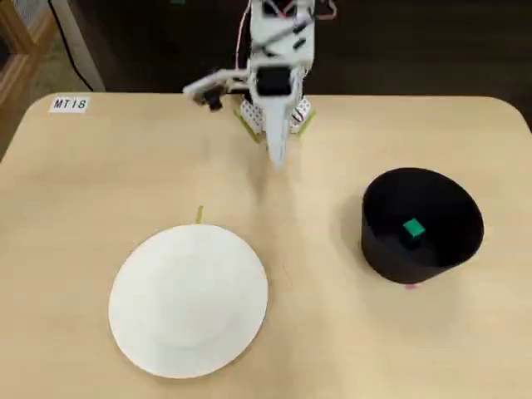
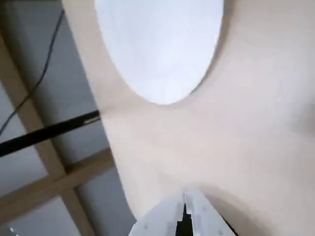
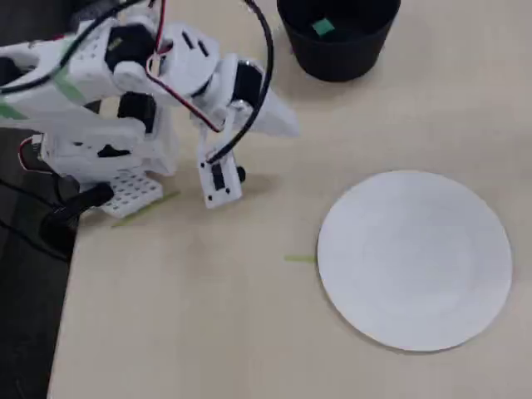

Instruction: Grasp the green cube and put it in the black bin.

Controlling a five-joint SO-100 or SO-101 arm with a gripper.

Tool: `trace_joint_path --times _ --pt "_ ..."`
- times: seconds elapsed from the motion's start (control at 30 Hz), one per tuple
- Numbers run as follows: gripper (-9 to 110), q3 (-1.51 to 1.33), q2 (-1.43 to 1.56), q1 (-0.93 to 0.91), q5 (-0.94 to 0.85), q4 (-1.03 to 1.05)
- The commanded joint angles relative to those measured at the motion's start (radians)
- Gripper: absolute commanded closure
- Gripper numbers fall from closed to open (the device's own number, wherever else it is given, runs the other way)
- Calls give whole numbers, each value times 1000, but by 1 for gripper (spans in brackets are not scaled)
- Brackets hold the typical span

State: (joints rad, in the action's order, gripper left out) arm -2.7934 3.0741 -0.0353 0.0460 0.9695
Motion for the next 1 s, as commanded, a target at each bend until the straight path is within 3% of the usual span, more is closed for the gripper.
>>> trace_joint_path --times 0.0,0.97 --pt "102 -103 130 -43 -29 -11" --pt "102 -186 130 9 -161 6"
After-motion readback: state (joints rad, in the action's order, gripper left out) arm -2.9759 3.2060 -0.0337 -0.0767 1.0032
